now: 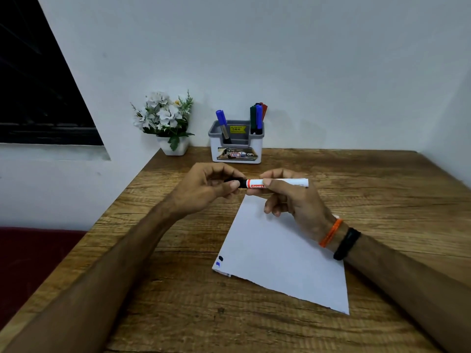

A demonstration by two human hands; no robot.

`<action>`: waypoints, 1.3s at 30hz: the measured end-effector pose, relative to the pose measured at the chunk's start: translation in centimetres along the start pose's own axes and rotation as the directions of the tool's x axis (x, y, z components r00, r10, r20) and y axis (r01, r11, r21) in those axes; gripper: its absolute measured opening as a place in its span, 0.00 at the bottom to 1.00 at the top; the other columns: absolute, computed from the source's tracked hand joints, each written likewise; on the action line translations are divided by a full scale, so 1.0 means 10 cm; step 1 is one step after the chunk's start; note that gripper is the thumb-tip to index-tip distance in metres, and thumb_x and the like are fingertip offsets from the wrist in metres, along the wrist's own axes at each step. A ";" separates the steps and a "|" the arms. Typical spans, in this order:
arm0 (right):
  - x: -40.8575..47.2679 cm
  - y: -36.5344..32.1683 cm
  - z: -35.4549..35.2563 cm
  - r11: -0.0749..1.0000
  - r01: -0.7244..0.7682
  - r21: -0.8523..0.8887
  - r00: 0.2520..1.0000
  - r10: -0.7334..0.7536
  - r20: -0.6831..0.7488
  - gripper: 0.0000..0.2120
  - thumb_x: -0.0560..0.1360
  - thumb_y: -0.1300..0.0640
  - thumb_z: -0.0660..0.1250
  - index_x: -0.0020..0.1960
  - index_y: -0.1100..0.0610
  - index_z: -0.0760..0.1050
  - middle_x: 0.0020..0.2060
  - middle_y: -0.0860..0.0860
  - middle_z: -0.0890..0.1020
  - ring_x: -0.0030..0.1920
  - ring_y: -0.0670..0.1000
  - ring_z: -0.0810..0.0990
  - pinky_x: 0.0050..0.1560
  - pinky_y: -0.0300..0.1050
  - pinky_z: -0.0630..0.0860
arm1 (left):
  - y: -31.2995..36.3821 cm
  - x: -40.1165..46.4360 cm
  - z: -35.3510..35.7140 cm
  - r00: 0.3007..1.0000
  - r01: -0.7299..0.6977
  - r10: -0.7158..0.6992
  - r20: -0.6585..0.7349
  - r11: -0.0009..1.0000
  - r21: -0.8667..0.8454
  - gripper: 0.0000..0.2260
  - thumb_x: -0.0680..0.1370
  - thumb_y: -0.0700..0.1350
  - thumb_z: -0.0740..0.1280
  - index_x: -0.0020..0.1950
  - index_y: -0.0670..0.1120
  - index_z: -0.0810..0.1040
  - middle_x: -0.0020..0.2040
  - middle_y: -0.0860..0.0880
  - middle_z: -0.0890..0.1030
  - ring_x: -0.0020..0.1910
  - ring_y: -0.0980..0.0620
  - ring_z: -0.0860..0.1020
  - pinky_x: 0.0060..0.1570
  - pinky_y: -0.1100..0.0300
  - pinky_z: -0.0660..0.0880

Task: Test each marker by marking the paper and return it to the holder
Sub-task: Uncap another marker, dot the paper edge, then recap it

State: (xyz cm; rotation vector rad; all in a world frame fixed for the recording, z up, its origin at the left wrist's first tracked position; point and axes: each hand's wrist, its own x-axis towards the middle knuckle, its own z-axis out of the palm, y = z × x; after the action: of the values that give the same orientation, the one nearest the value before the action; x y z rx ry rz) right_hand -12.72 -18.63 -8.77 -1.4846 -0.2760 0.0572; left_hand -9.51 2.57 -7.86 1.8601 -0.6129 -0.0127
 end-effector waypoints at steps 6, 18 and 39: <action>0.03 0.03 -0.05 0.998 0.070 -0.008 0.995 -0.071 -0.065 0.14 0.69 0.50 0.72 0.49 0.59 0.83 0.36 0.55 0.84 0.26 0.48 0.72 0.27 0.37 0.70 | -0.02 0.01 -0.01 0.998 0.008 -0.010 -0.063 0.999 -0.040 0.07 0.76 0.37 0.67 0.53 0.39 0.80 0.42 0.50 0.83 0.38 0.56 0.81 0.39 0.64 0.78; 0.14 0.09 -0.09 0.912 0.295 -0.285 0.955 -0.293 0.048 0.06 0.79 0.60 0.67 0.48 0.63 0.80 0.27 0.44 0.75 0.26 0.42 0.69 0.25 0.33 0.64 | -0.05 0.00 0.17 0.971 -0.051 0.092 -0.220 0.981 0.185 0.18 0.84 0.51 0.53 0.48 0.44 0.78 0.33 0.50 0.73 0.30 0.58 0.69 0.30 0.62 0.66; 0.19 0.04 -0.12 0.919 0.280 -0.277 0.957 -0.247 0.149 0.06 0.80 0.62 0.65 0.50 0.65 0.77 0.28 0.47 0.77 0.26 0.44 0.71 0.25 0.34 0.67 | 0.02 -0.01 0.30 0.948 -0.028 0.082 -0.307 0.984 0.176 0.15 0.84 0.48 0.53 0.46 0.44 0.76 0.34 0.52 0.74 0.29 0.61 0.71 0.29 0.68 0.67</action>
State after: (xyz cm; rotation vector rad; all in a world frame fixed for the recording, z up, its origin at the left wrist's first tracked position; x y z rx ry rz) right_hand -10.60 -19.38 -8.95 -1.7311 -0.5954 -0.1246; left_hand -10.56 -0.09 -8.85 1.9549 -0.4539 0.3772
